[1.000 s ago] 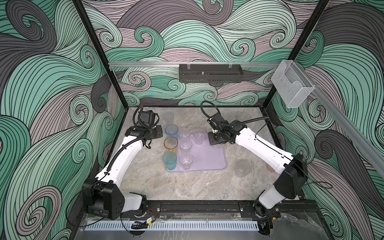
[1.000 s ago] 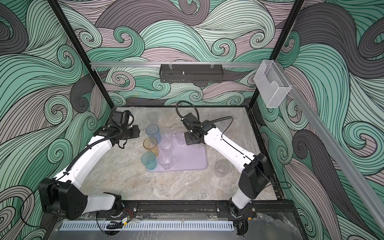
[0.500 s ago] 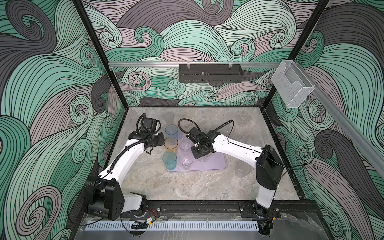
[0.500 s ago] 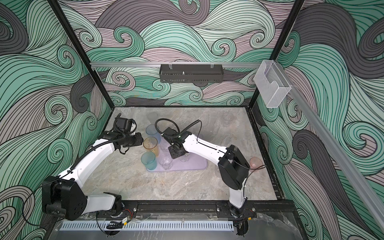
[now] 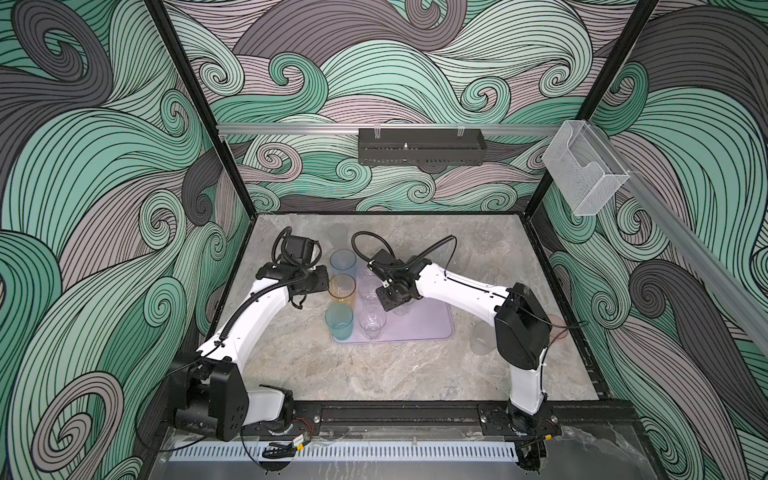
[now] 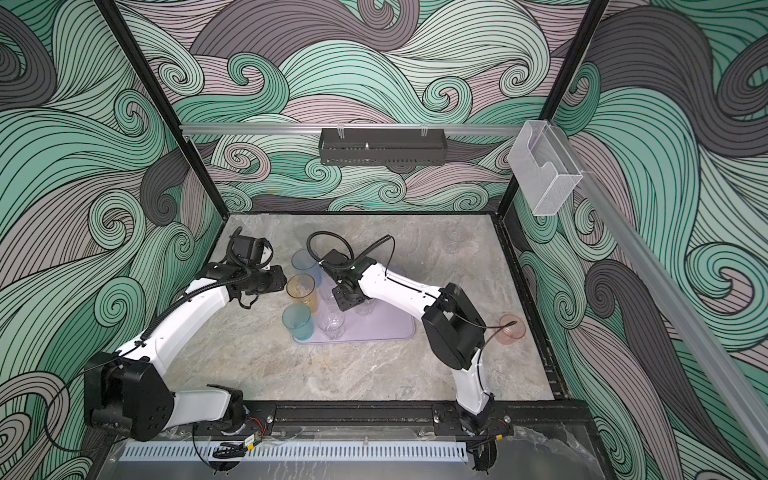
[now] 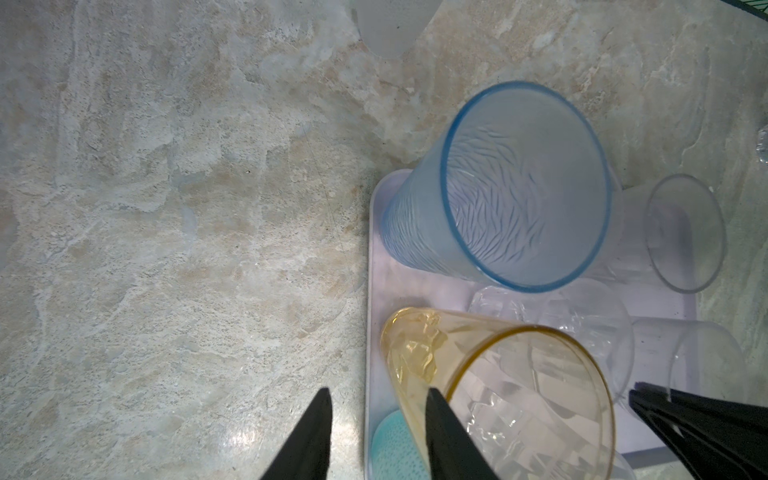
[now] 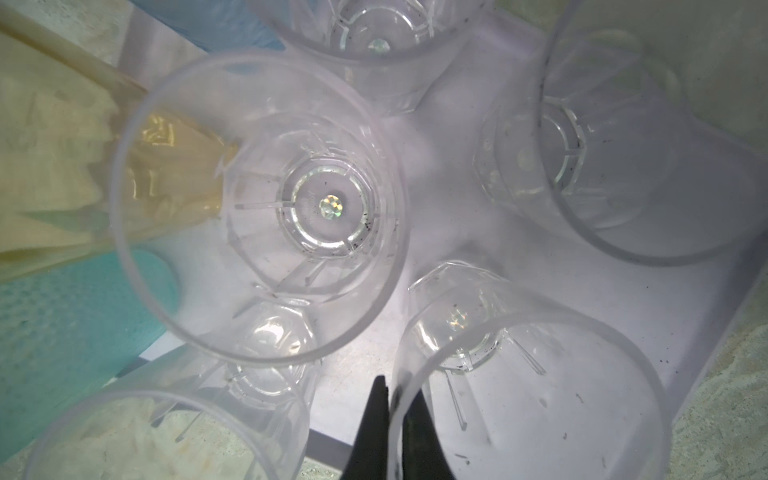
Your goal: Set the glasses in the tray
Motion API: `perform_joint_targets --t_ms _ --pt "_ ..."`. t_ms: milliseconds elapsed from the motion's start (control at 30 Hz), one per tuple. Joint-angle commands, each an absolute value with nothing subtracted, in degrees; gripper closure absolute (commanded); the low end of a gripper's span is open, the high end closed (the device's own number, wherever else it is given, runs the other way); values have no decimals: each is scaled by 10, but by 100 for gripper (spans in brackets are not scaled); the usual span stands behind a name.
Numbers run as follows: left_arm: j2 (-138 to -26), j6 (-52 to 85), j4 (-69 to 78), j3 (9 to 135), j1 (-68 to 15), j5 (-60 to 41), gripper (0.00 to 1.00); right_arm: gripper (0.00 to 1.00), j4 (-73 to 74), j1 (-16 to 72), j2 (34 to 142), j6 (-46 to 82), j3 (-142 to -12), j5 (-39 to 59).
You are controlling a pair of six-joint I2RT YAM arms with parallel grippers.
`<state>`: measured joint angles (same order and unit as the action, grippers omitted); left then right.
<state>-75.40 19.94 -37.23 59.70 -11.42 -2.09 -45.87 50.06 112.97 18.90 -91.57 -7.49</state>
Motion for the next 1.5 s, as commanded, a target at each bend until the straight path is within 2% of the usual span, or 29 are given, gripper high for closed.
perform_joint_targets --t_ms 0,333,600,867,1000,1167,1333,1467 --pt "-749 193 -366 591 -117 -19 59 94 -455 490 1140 174 -941 -75" --pt "-755 191 -361 591 -117 -24 59 89 -454 483 1152 168 -943 -71" --pt "-755 186 -373 605 -117 -34 59 68 -463 483 1128 158 -952 -71" --pt "-765 145 -410 673 -118 -45 58 58 -487 462 1054 155 -981 -63" --pt "-788 138 -381 706 -118 -55 51 56 -488 427 1037 162 -990 -54" --pt "-860 138 -334 778 -114 -11 29 56 -486 374 1045 189 -1006 -34" --pt "-975 155 -384 910 -104 20 28 55 -479 342 1062 207 -1026 -43" --pt "-1036 149 -390 963 -89 22 28 54 -464 307 1067 221 -1023 -31"
